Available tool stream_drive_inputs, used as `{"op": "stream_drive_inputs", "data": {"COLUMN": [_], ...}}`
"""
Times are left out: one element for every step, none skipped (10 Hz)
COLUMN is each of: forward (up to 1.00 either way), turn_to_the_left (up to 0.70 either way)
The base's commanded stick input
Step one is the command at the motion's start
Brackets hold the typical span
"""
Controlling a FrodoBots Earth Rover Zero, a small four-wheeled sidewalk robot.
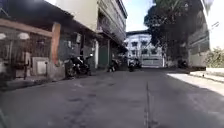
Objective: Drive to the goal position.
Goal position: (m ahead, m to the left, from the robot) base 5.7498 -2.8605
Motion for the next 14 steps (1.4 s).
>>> {"op": "stream_drive_inputs", "data": {"forward": [1.00, 1.00, 1.00, 0.99, 0.98, 0.98, 0.98, 0.98, 0.98, 0.98, 0.98, 0.98, 0.98, 0.98], "turn_to_the_left": [-0.01, -0.01, -0.01, -0.01, -0.01, -0.01, -0.01, -0.01, -0.01, -0.01, -0.01, -0.01, -0.01, -0.01]}}
